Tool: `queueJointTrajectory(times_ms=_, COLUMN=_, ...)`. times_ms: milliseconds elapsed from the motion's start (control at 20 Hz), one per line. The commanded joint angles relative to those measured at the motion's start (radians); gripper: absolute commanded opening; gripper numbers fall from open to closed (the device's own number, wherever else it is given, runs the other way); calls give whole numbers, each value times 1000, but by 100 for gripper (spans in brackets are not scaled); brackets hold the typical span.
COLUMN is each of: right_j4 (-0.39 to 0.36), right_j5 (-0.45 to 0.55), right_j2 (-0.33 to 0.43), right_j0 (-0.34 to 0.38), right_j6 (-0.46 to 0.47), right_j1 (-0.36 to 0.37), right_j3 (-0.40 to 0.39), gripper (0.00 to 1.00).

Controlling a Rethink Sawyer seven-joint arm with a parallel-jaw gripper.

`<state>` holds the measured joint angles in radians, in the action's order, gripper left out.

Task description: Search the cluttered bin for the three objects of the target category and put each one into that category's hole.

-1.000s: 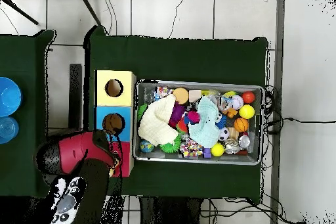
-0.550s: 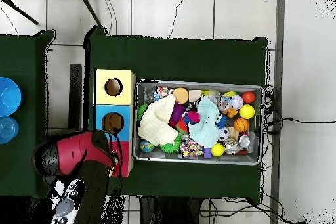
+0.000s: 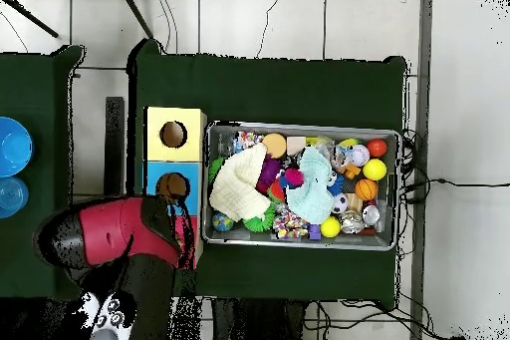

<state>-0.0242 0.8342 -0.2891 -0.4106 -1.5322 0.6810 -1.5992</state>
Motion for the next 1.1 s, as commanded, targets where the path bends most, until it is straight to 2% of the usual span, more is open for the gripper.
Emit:
queueJointTrajectory(times_ms=50, right_j4=-44, right_j5=-83, right_j2=32, right_j0=53, right_j6=-103, right_j1=63, right_j3=-85, gripper=100)
queueJointTrajectory(times_ms=550, right_j4=-64, right_j5=-73, right_j2=43, right_j0=80, right_j6=-97, right_j1=50, right_j3=-65, gripper=100)
queueJointTrajectory(times_ms=850, right_j4=-68, right_j5=-159, right_j2=38, right_j0=143, right_j6=-102, right_j1=42, right_j3=-90, gripper=100)
queueJointTrajectory(times_ms=1100, right_j4=-51, right_j5=-245, right_j2=81, right_j0=232, right_j6=-63, right_j1=45, right_j3=-127, gripper=100)
